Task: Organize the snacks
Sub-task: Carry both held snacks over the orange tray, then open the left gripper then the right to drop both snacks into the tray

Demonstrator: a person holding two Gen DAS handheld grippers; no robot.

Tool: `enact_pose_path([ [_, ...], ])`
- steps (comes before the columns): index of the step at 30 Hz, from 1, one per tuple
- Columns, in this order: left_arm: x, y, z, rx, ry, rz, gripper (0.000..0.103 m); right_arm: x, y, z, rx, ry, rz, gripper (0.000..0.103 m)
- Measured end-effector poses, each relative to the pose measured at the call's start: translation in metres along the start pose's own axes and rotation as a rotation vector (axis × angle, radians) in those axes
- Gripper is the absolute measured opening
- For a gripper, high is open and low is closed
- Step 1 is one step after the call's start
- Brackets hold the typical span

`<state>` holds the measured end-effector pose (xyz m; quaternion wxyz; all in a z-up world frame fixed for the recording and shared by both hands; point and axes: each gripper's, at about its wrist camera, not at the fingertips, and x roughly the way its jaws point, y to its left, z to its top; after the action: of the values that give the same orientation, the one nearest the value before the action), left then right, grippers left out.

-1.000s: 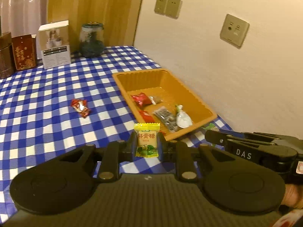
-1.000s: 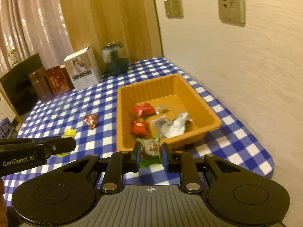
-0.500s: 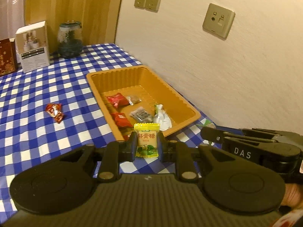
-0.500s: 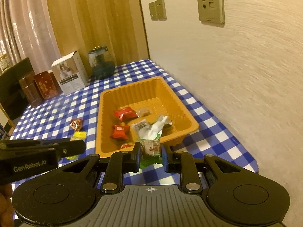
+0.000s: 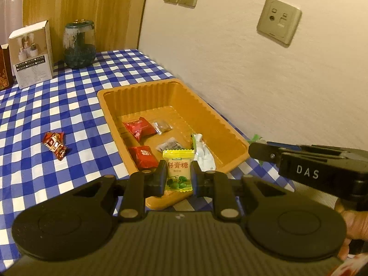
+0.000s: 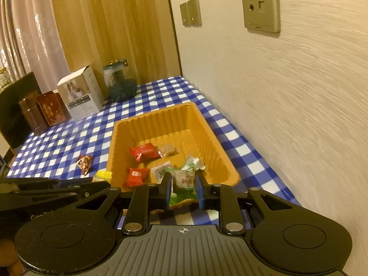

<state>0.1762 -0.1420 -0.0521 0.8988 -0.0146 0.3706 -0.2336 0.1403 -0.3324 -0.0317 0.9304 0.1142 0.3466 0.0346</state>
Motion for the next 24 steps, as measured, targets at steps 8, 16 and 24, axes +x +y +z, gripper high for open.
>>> enact_pose_path([
  [8, 0.030, 0.008, 0.008, -0.018, 0.008, -0.005, 0.019, 0.032, -0.009, 0.011, -0.002, 0.024, 0.012, 0.023],
  [16, 0.056, 0.010, 0.011, -0.019, -0.014, -0.011, 0.019, 0.054, -0.015, 0.015, -0.003, 0.026, -0.004, 0.023],
  [24, 0.078, 0.021, 0.011, -0.036, -0.010, -0.019, 0.019, 0.073, -0.020, 0.019, 0.006, 0.017, -0.005, 0.023],
])
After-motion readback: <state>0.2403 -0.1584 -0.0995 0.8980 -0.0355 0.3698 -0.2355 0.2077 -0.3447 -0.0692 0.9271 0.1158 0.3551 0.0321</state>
